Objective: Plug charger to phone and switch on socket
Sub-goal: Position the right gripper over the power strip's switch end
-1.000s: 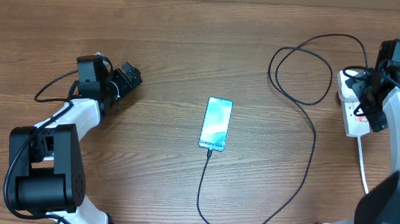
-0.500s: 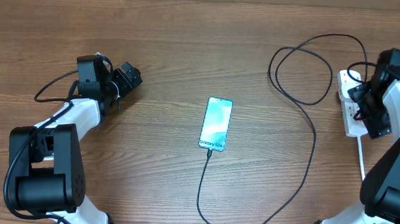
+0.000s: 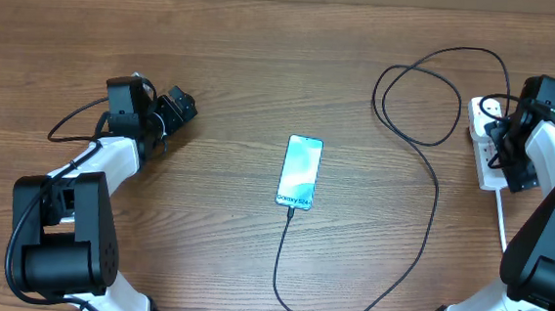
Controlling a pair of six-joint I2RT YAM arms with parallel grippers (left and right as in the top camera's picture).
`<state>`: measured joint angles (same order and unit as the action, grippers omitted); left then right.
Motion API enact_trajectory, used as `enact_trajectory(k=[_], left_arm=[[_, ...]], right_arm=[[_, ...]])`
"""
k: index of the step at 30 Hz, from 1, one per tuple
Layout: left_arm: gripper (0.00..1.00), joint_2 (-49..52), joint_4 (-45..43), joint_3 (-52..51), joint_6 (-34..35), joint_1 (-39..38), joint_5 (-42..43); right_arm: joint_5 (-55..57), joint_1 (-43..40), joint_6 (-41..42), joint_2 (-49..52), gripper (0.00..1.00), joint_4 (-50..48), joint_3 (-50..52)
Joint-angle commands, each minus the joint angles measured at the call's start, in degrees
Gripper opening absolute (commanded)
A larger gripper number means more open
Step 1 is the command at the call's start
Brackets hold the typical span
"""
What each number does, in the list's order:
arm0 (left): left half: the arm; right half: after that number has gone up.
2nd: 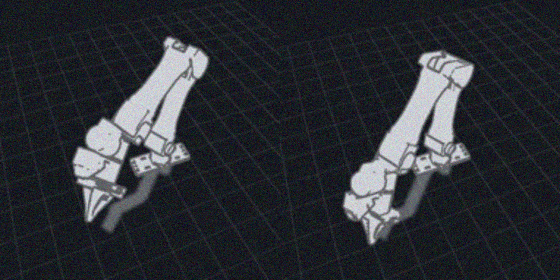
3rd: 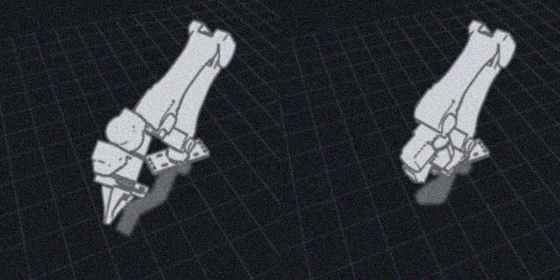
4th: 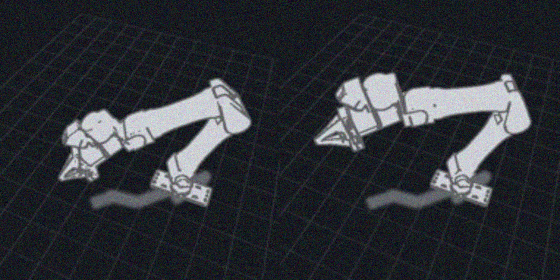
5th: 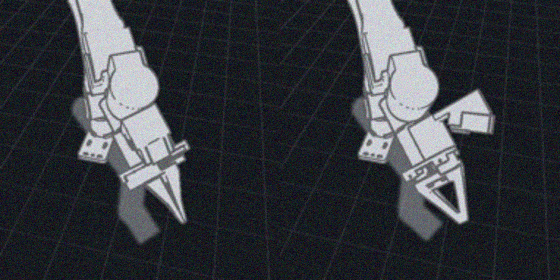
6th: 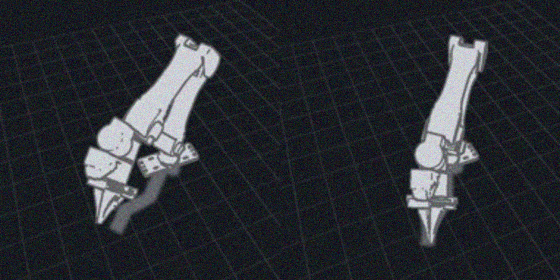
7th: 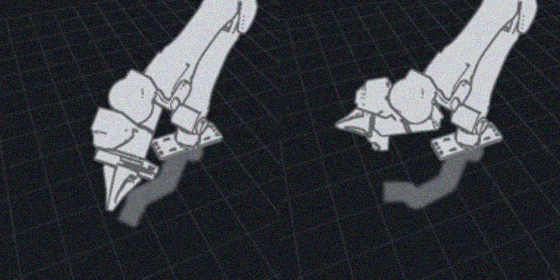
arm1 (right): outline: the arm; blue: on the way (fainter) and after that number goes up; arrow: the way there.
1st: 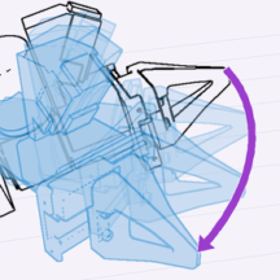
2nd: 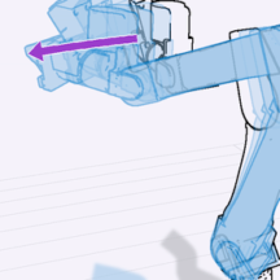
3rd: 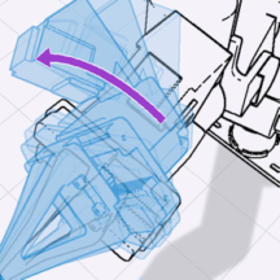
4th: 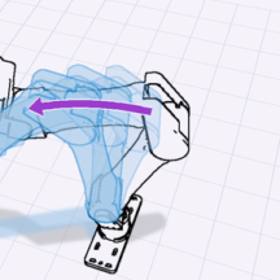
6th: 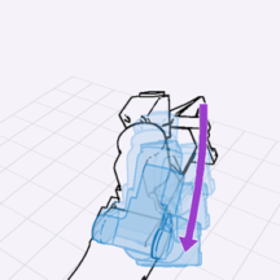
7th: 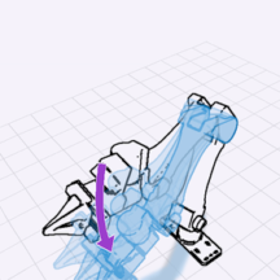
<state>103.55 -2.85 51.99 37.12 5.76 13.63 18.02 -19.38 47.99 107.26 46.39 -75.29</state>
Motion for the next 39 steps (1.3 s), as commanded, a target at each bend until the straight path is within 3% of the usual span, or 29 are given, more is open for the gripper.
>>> enact_trajectory(k=[1, 24, 39], left_arm=[[0.99, 0.3, -0.1, -0.1, -1.1, 0.2, -0.7], [0.99, 0.3, -0.1, -0.1, -1.1, 0.2, -0.7], [1.0, 0.3, -0.1, -0.1, -1.1, 0.2, -0.7]], right_arm=[[1.1, -0.3, 0.5, -0.5, 1.0, -1.2, 0.5], [1.8, -3.8, 2.8, -0.1, 1.0, -7.3, 2.6], [-1.4, -3.8, -2.0, 6.4, 1.0, -11.8, 2.6]])
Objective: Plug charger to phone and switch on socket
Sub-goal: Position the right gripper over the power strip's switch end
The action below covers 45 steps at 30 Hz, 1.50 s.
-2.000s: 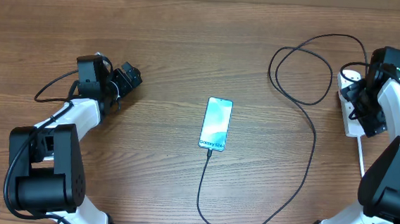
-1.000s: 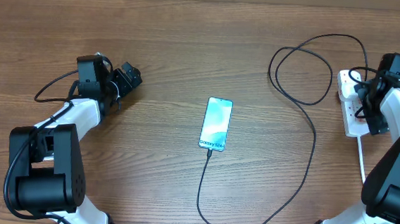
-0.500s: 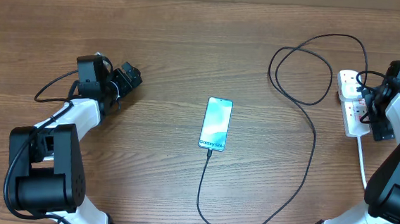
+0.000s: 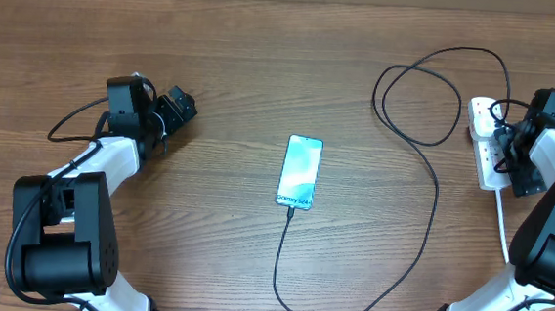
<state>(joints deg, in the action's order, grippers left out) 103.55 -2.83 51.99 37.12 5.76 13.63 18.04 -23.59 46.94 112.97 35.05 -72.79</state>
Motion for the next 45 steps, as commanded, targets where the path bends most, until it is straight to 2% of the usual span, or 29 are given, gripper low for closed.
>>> enact_trajectory(k=[1, 11, 45], left_arm=[[1.0, 0.3, -0.2, -0.1, -1.1, 0.2, -0.7], [0.99, 0.3, -0.2, -0.1, -1.1, 0.2, -0.7], [1.0, 0.3, -0.2, -0.1, -1.1, 0.2, -0.7]], right_arm=[[-1.5, 0.4, -1.0, 0.7, 1.0, -0.5, 0.1], [-9.4, 0.4, -8.1, 0.7, 1.0, -0.7, 0.1], [-17.6, 0.4, -11.3, 0.7, 1.0, 3.7, 0.1]])
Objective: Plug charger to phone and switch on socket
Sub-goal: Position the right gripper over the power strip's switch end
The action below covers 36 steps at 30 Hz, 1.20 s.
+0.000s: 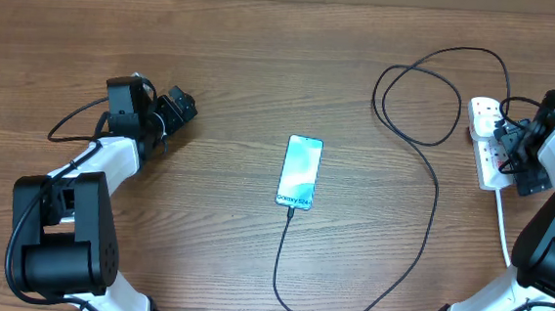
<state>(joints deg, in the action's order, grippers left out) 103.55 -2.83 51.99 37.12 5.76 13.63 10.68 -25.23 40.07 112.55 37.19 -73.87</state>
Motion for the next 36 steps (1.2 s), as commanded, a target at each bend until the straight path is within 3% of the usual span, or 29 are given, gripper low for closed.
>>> enact_trajectory(k=[1, 36], left_arm=[[1.0, 0.3, -0.2, -0.1, -1.1, 0.2, -0.7], [1.0, 0.3, -0.2, -0.1, -1.1, 0.2, -0.7]], right_arm=[[-10.5, 2.0, -4.6, 1.2, 1.0, 1.5, 1.2], [-11.9, 3.0, -6.1, 1.5, 1.0, 3.7, 1.2]])
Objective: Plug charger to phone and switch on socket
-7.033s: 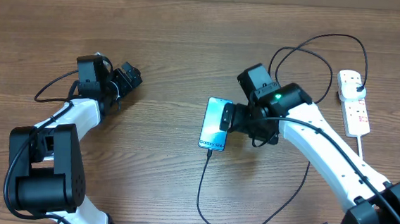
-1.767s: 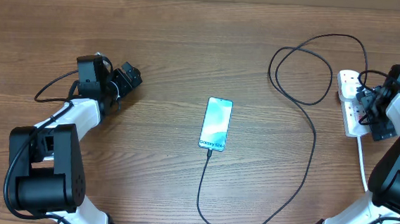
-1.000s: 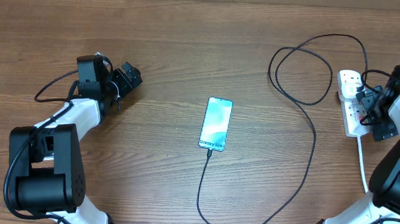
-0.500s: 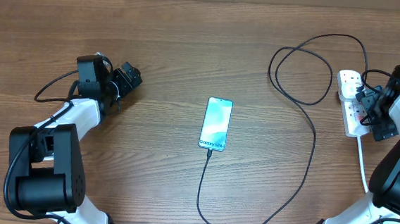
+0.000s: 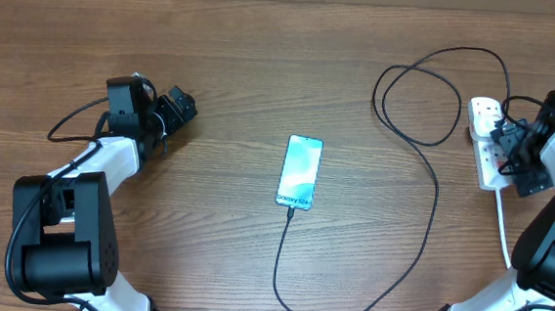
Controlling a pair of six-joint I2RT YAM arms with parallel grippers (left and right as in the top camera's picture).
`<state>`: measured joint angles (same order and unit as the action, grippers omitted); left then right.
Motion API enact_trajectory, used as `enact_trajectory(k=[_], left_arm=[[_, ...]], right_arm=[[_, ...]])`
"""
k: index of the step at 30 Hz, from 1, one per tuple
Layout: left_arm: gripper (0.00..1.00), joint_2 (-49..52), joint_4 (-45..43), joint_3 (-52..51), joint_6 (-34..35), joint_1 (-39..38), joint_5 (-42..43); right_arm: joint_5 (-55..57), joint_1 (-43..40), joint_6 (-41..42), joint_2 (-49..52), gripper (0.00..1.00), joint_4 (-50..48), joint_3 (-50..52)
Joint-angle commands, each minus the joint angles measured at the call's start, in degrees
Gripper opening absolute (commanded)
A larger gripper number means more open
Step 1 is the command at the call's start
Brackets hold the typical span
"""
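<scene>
The phone (image 5: 299,171) lies face up mid-table with its screen lit. The black charger cable (image 5: 281,259) is plugged into its near end, runs round to the right and loops up to the white socket strip (image 5: 481,138) at the right edge. My right gripper (image 5: 505,144) rests against the strip's right side, with its fingers over the sockets. I cannot make out how its jaws stand. My left gripper (image 5: 179,106) lies far off at the left on the table, fingers together and holding nothing.
The cable's big loop (image 5: 419,92) lies on the table between the phone and the strip. A white lead (image 5: 503,225) runs from the strip toward the near edge. The left arm's black cable (image 5: 69,121) curls at the far left.
The phone stayed plugged in with its screen lit throughout, and the left arm did not move. My right gripper first lay across the middle of the socket strip. Then it was further right, uncovering more of the strip. It has kept to the strip's right side since.
</scene>
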<state>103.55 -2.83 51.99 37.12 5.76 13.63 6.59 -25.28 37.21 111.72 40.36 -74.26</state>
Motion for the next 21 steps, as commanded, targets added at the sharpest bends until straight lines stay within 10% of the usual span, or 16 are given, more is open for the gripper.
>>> enact_trajectory(k=[1, 21], left_arm=[[1.0, 0.3, -0.2, -0.1, -1.1, 0.2, -0.7], [0.99, 0.3, -0.2, -0.1, -1.1, 0.2, -0.7]], right_arm=[[-7.8, 3.1, -3.3, 2.3, 1.0, 0.6, 1.6], [-6.0, 0.0, -3.2, 0.9, 1.0, 3.8, -0.1]])
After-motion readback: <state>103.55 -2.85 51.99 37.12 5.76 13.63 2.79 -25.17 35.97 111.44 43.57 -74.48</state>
